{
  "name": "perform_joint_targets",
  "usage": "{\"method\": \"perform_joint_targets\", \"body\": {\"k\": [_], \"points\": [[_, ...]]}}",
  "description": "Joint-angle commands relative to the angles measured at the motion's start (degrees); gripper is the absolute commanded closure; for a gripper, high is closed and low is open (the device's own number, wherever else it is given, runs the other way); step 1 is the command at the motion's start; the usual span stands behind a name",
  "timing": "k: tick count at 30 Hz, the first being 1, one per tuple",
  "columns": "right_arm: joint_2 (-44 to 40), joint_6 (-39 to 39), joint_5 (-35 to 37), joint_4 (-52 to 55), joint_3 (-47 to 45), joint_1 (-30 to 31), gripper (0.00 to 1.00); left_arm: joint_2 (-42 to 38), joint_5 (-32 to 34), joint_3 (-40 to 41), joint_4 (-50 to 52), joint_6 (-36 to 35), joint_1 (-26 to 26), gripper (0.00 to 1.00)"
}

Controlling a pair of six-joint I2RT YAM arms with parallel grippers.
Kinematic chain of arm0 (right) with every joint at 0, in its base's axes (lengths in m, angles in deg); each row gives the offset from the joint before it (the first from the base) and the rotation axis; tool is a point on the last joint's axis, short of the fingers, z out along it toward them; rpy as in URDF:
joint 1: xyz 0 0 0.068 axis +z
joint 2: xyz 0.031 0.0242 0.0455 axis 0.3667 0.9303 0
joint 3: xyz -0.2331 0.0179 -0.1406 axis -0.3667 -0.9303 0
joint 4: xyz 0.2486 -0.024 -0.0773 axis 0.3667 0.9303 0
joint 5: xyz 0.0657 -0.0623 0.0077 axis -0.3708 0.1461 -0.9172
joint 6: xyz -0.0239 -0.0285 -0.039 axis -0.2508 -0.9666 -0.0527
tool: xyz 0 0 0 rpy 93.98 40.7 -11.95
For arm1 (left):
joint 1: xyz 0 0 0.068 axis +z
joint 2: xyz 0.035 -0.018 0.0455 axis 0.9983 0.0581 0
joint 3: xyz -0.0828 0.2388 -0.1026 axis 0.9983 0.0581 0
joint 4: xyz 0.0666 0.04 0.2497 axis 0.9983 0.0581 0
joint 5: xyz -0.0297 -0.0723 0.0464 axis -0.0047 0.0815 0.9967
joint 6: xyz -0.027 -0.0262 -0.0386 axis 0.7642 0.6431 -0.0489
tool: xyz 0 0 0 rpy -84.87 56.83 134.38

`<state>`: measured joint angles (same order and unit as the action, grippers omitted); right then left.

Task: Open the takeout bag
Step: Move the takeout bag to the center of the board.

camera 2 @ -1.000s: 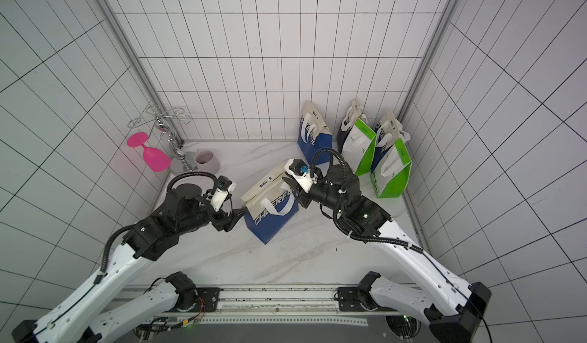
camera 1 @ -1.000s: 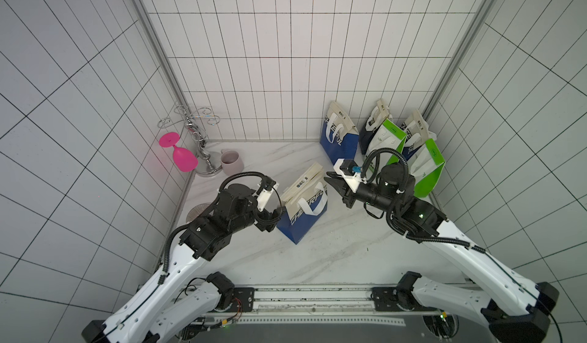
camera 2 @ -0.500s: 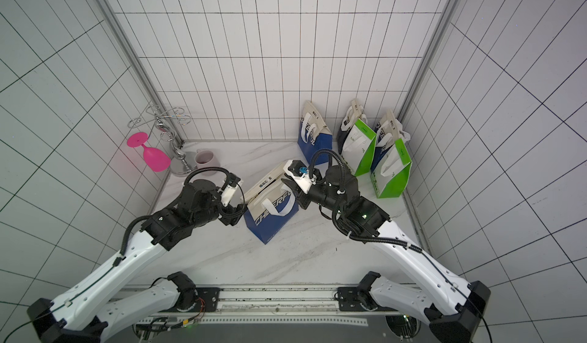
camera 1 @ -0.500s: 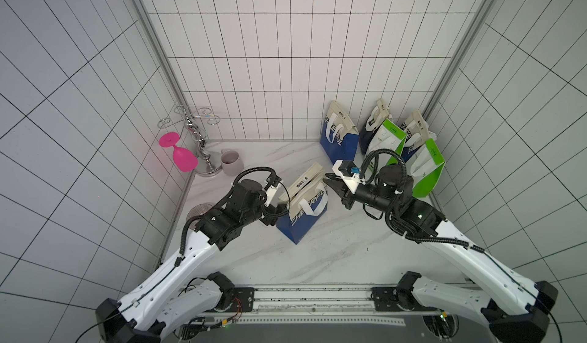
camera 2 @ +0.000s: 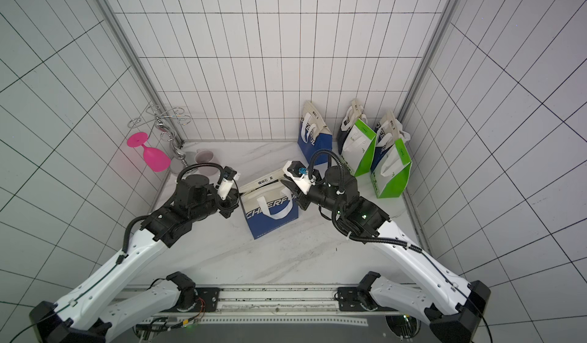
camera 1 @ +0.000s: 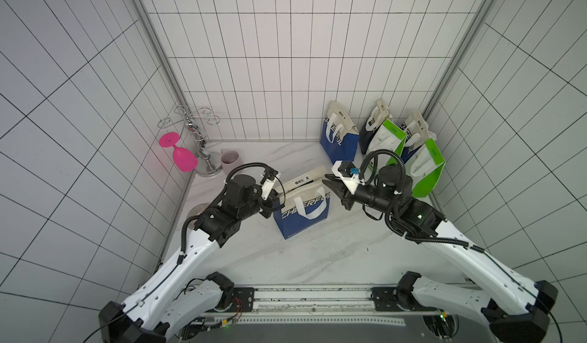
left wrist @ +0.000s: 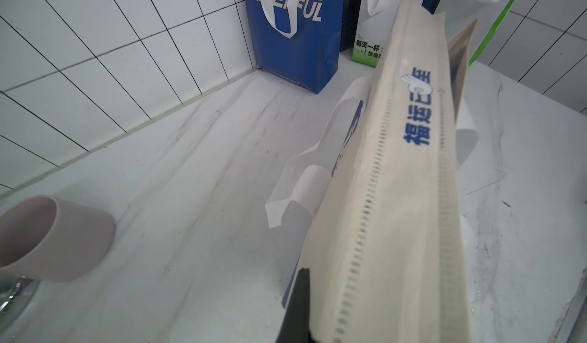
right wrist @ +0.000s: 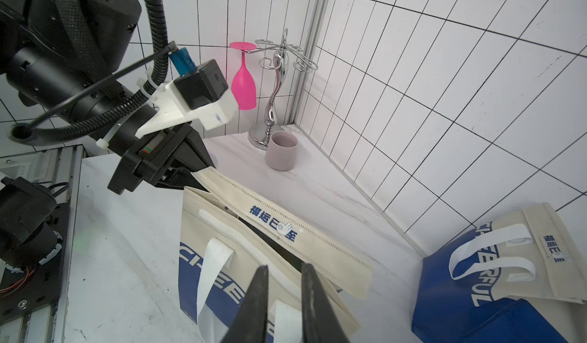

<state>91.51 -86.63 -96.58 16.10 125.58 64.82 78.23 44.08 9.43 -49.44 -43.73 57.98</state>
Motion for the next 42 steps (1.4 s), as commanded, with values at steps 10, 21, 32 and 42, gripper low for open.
{"method": "perform_joint_targets", "body": {"k": [10, 21, 32, 42], "points": [[-1.8, 4.4, -1.3, -0.8, -5.0, 1.5, 0.79, 8.6, -0.9, -5.0, -14.4, -1.4, 11.4, 1.0], [-2.9, 9.2, -2.4, 0.5, -7.9, 2.7, 0.79, 24.4, 0.8, -13.7, -29.6, 2.9, 20.5, 1.0], [-4.2, 10.7, -2.9, 3.3, -9.8, 4.1, 0.79, 43.5, 6.4, -26.2, -38.5, 12.2, 27.0, 1.0], [-2.5, 10.8, -3.2, 4.3, -10.2, 5.7, 0.79, 54.7, 11.5, -35.8, -43.6, 10.5, 28.1, 1.0]]}}
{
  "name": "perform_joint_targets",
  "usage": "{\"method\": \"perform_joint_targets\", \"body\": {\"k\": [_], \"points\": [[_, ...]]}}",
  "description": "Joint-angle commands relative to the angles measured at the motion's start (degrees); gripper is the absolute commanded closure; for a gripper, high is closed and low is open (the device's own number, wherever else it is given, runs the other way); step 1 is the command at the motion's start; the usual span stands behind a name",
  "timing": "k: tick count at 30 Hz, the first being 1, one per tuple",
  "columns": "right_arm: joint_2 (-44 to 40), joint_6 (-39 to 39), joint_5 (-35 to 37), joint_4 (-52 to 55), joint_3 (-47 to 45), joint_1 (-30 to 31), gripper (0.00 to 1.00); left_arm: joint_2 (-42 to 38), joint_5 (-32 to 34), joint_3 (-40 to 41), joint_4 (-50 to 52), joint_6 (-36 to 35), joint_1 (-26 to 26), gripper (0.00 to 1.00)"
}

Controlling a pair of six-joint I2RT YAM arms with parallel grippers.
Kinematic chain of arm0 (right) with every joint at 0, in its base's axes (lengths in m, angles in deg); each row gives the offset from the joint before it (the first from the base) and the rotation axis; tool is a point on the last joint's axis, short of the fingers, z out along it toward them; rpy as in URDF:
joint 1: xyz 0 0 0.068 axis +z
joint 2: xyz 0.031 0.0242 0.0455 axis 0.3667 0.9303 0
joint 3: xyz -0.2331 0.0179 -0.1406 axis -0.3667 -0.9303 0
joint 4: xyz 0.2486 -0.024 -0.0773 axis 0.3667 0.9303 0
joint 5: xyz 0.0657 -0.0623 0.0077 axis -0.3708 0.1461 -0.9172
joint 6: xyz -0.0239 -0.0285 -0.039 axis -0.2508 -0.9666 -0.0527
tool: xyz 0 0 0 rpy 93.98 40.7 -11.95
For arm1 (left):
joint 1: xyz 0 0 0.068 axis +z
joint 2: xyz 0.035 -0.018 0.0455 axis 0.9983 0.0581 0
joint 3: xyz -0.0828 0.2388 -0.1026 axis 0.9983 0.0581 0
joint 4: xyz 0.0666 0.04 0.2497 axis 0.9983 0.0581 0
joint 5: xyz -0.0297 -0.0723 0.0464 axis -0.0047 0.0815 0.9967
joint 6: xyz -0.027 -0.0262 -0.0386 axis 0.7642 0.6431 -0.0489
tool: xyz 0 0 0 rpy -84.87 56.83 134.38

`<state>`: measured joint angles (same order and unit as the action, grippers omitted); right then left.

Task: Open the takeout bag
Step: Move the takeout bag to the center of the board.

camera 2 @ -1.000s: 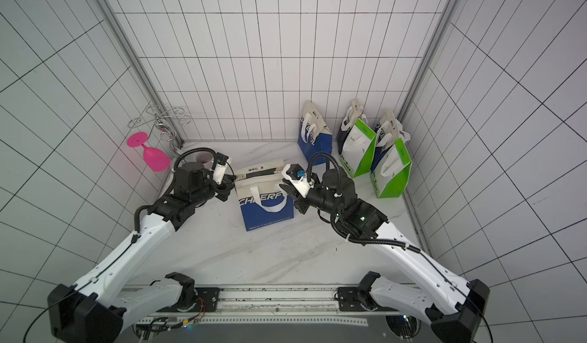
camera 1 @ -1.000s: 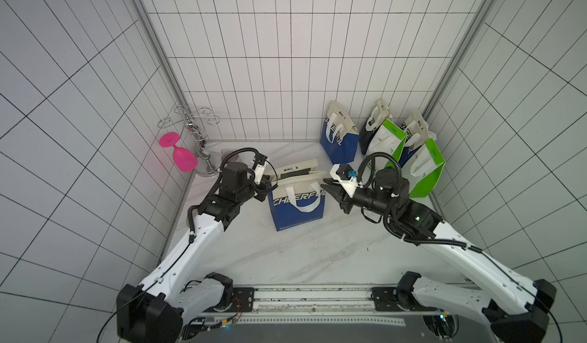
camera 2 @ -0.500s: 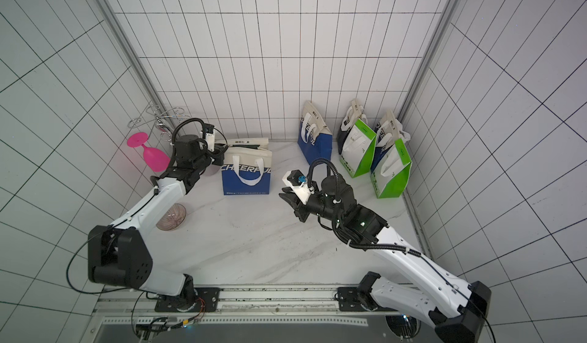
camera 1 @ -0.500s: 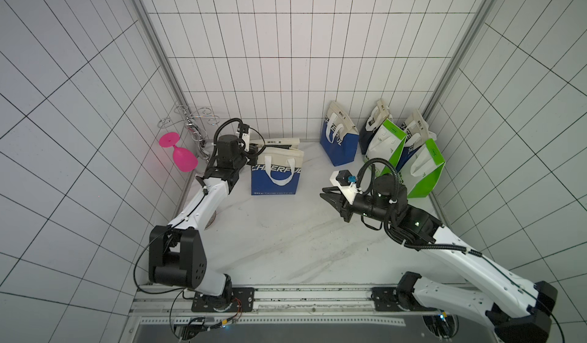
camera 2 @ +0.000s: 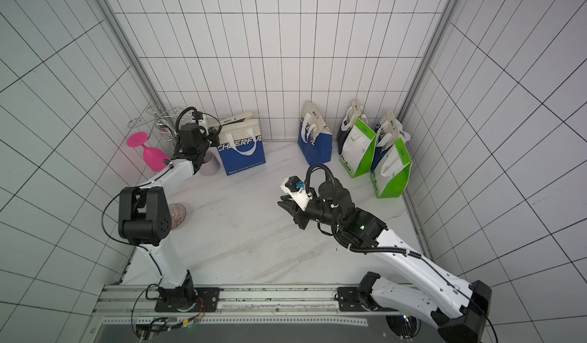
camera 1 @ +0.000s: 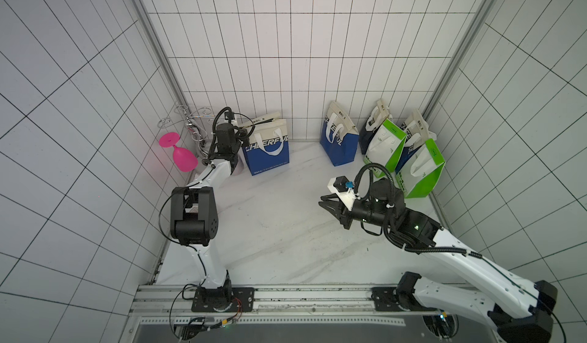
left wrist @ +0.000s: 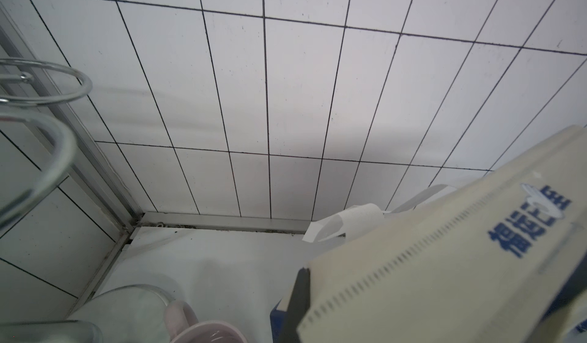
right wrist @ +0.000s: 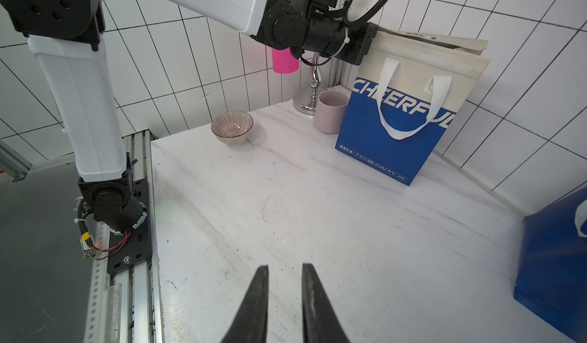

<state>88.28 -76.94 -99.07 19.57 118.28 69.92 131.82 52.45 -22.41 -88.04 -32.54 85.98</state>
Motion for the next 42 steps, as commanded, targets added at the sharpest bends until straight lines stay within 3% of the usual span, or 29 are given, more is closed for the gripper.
{"method": "perform_joint_targets", "body": {"k": [1, 7, 15, 18, 20, 25, 31, 42], "points": [[1.0, 1.2, -0.7, 0.9, -2.9, 0.7, 0.79, 1.8, 3.0, -5.1, -5.4, -1.0, 0.1, 1.0], [2.8, 1.2, -1.4, 1.2, -2.1, 1.1, 0.79, 7.0, 2.6, -12.6, -3.7, -4.3, 0.9, 1.0], [3.5, 1.2, -1.4, 1.7, -1.8, 1.5, 0.79, 14.0, -3.0, -18.3, -0.8, -0.7, 3.7, 1.0], [3.7, 1.1, -1.1, 1.9, -1.6, 1.6, 0.79, 14.2, -3.9, -17.7, -0.2, 0.1, 3.7, 0.69], [3.7, 1.1, -0.7, 1.9, -1.6, 1.7, 0.79, 13.1, -5.2, -16.5, -0.7, 1.1, 3.6, 0.58], [3.9, 0.9, 0.7, 0.9, -1.6, 1.8, 0.79, 7.7, -8.3, -13.6, -1.1, 3.3, 3.5, 0.41], [4.0, 1.0, 2.2, 0.1, -1.2, 1.8, 0.79, 0.1, -13.3, -7.8, 3.6, 7.7, 3.5, 0.37], [3.3, 0.7, 8.2, 0.0, 0.5, 1.7, 0.79, -15.4, -12.7, 6.4, 17.9, 8.4, 4.0, 0.31]]}}
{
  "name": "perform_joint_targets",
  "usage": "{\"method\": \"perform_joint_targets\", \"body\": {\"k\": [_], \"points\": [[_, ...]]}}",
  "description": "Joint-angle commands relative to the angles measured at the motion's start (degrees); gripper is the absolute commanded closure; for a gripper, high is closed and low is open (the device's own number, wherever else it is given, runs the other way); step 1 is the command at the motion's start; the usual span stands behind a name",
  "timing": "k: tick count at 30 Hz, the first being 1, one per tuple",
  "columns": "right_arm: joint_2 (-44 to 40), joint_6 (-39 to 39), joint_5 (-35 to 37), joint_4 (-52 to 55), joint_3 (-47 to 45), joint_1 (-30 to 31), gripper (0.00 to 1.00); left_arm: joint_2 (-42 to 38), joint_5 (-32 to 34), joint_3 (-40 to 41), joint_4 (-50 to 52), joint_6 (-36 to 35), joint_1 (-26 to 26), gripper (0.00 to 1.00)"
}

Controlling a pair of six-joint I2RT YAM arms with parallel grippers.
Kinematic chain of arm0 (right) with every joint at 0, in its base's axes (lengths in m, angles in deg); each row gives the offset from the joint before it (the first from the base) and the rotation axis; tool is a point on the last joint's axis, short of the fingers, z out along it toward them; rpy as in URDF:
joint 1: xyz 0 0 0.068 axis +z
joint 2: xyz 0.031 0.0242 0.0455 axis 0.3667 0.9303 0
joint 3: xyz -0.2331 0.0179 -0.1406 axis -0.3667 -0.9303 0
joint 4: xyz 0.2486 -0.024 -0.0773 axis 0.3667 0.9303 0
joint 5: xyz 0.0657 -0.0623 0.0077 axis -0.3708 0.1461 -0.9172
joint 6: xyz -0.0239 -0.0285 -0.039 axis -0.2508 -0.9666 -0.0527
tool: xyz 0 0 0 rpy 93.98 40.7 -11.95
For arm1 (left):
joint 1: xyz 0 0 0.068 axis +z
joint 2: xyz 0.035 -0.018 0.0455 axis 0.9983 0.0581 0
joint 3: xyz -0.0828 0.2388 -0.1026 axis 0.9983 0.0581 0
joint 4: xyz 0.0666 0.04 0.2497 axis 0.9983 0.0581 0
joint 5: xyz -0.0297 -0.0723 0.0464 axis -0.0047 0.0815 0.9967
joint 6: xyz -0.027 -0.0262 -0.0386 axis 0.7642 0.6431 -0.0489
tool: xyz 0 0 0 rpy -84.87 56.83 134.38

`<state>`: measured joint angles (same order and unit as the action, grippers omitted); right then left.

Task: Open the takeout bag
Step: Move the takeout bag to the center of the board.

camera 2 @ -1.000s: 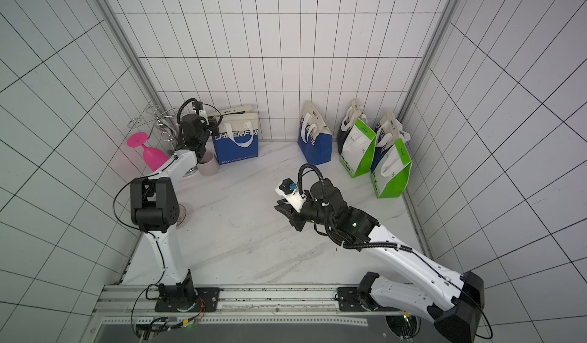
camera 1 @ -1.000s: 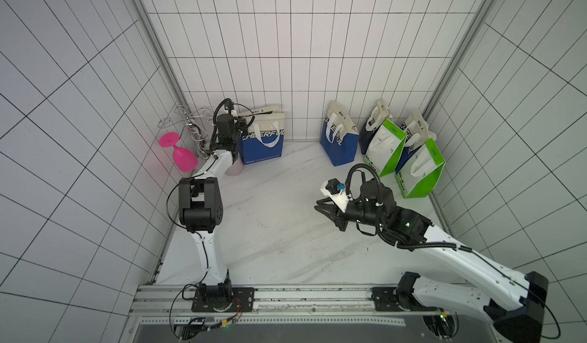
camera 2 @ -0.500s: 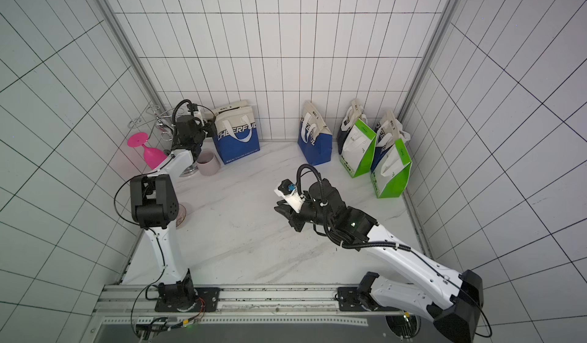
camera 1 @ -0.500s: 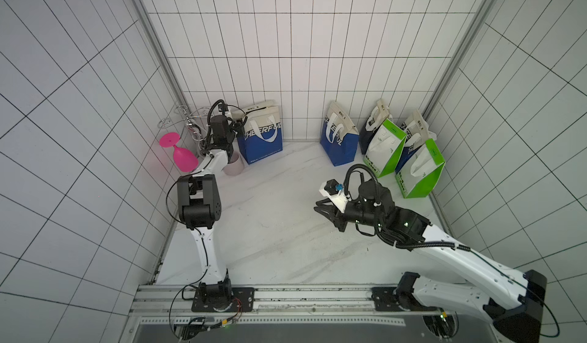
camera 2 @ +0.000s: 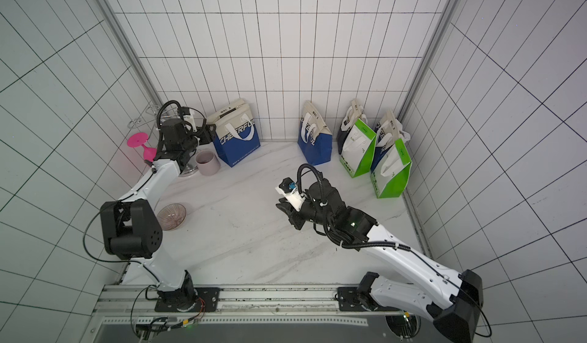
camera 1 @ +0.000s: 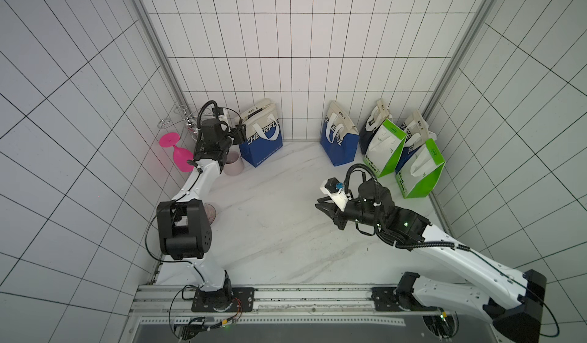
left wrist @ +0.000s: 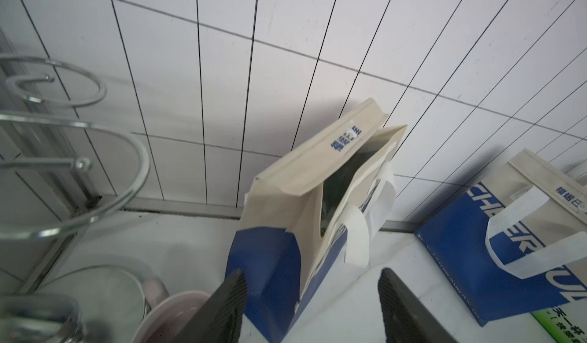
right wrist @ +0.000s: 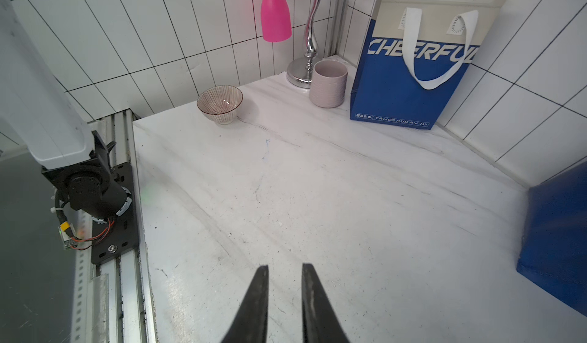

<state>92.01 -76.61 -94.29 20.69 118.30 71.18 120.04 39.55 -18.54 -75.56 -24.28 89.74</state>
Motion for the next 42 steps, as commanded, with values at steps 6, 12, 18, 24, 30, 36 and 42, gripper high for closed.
{"method": "perform_joint_targets", "body": {"k": [6, 12, 18, 24, 30, 36, 42], "points": [[5.6, 3.4, 13.0, -1.4, 8.1, -5.7, 0.78, -22.2, -7.7, 14.8, 14.2, 1.9, 0.0, 0.31], [18.0, 8.8, 19.3, -1.3, 20.6, -18.9, 0.72, -44.9, -14.0, 32.1, 16.6, 3.9, -0.8, 0.31], [33.6, 12.2, 15.3, 3.8, 38.2, -30.1, 0.68, -59.5, -16.2, 41.4, 18.8, 6.0, -6.0, 0.31], [44.9, 18.2, 7.0, 6.4, 50.0, -37.0, 0.59, -64.0, -13.8, 43.4, 19.1, 4.6, -9.5, 0.31], [51.8, 20.1, 2.1, 8.6, 57.9, -39.0, 0.58, -64.7, -12.8, 43.9, 18.2, 4.8, -11.6, 0.31], [55.2, 22.1, -2.7, 8.8, 61.2, -39.3, 0.58, -65.0, -12.9, 44.1, 17.8, 4.9, -11.7, 0.31], [57.1, 23.8, -4.0, 11.0, 64.4, -39.1, 0.58, -64.8, -12.9, 44.2, 17.7, 5.0, -11.6, 0.31]]}}
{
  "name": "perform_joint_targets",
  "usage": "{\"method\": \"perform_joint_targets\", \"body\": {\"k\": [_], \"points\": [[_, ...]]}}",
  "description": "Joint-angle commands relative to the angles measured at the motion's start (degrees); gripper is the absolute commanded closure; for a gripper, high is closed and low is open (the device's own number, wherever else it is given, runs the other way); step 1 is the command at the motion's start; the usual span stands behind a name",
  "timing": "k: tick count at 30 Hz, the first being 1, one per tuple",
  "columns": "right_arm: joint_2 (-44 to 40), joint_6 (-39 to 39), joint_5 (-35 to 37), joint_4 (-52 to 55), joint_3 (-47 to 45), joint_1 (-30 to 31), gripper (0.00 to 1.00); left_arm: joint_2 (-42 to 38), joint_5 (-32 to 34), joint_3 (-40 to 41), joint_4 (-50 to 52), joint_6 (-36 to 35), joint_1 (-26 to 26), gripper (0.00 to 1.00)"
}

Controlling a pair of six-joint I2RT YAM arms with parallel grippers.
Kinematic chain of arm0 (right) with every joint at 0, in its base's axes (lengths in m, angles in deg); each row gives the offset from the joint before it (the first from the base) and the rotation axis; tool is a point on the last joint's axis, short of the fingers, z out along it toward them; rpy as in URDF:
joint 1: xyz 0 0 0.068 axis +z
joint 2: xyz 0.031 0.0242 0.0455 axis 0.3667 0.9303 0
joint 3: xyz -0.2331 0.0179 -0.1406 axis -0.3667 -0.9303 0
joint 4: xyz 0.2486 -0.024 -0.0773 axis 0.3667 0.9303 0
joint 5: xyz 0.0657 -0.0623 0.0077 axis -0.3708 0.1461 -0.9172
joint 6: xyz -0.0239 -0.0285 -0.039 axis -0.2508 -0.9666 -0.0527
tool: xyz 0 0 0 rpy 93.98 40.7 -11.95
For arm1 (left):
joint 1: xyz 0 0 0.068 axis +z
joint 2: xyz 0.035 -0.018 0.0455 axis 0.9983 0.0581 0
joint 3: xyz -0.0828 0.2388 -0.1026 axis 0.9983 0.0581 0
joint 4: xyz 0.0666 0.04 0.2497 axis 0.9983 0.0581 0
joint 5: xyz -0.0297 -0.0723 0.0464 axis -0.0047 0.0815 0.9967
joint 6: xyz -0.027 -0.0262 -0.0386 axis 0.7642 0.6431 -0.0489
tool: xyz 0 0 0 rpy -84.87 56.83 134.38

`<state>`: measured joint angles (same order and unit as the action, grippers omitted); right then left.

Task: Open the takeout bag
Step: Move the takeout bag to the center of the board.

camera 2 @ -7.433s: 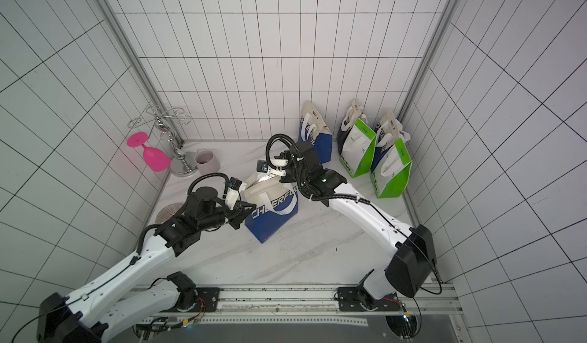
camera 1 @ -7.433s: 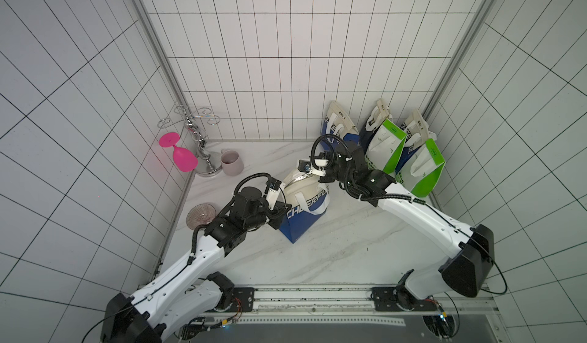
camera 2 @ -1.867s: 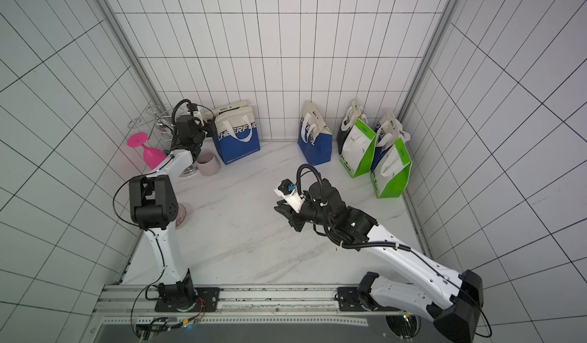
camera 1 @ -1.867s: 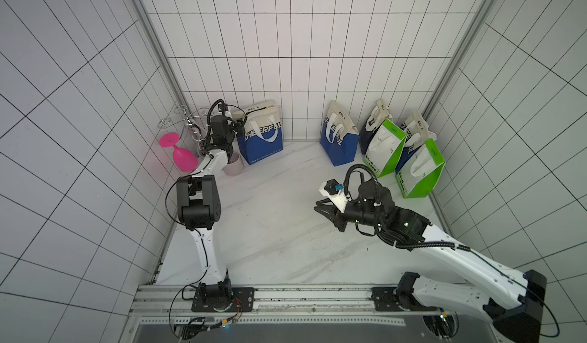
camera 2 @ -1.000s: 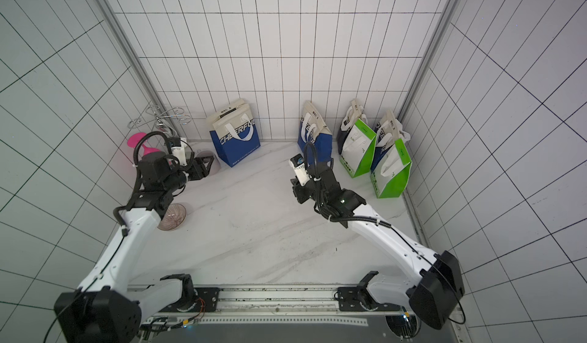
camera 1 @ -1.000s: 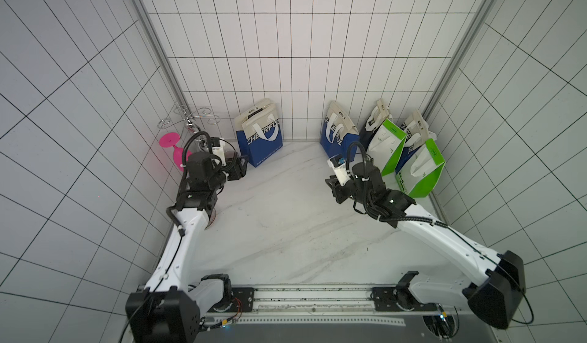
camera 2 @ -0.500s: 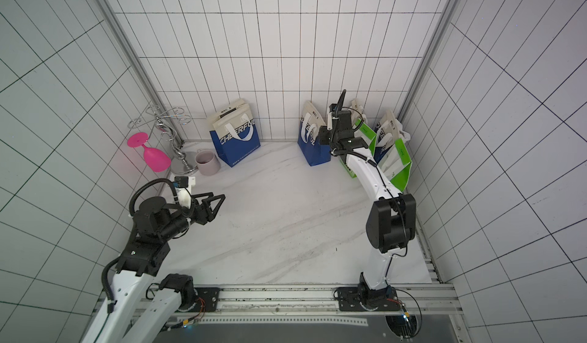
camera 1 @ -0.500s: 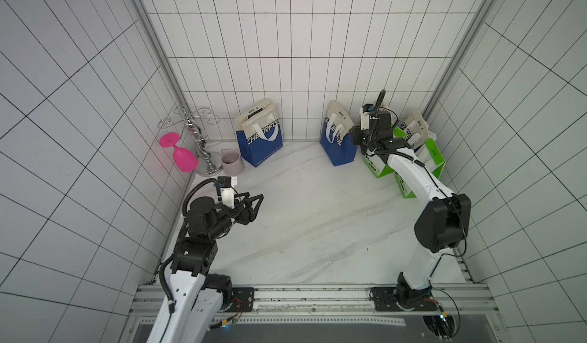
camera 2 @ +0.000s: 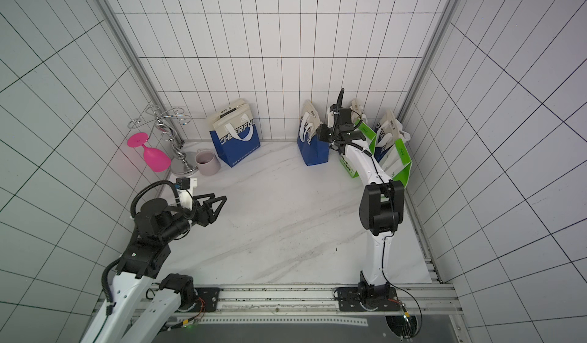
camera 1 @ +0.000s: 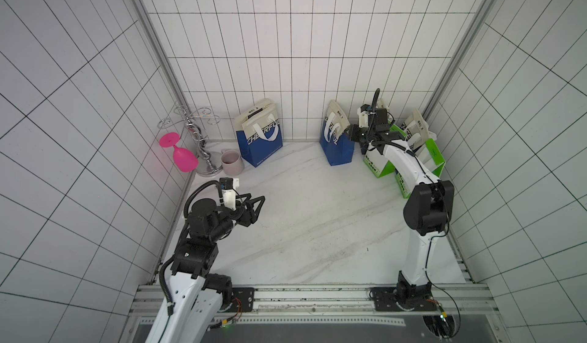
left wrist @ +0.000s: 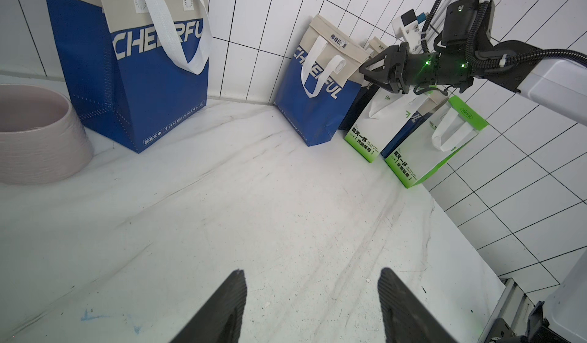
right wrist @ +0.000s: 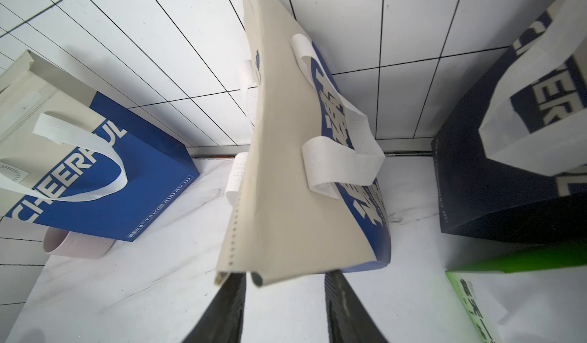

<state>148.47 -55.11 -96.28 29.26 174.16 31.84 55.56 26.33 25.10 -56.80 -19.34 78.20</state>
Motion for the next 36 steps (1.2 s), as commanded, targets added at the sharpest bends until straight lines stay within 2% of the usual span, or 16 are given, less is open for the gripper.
{"method": "perform_joint_targets", "body": {"k": [1, 7, 11, 19, 25, 36], "points": [[0.0, 3.0, -1.6, 2.8, 7.7, 0.4, 0.58, -0.3, 0.3, 0.6, -1.1, 0.1, -0.1, 0.31], [-10.2, 5.5, 3.6, -5.2, -7.8, 2.2, 0.56, -0.4, 0.4, 0.6, -1.1, 0.1, -0.1, 0.31], [-13.0, 6.7, 2.8, -6.7, -11.8, 3.4, 0.55, -0.4, 0.3, 0.6, -1.2, 0.2, -0.1, 0.31], [-7.5, 9.2, 2.4, -3.6, -6.1, 3.5, 0.54, -0.7, 0.6, 0.8, -1.2, 0.2, -0.4, 0.31], [-5.0, 11.4, 1.6, -4.6, -5.3, 3.6, 0.54, -0.6, 0.8, 0.8, -1.2, 0.2, -0.5, 0.31], [3.6, 8.3, 3.8, 0.7, 7.5, 3.6, 0.56, -0.6, 1.0, 0.8, -1.2, 0.2, -0.6, 0.31]]}}
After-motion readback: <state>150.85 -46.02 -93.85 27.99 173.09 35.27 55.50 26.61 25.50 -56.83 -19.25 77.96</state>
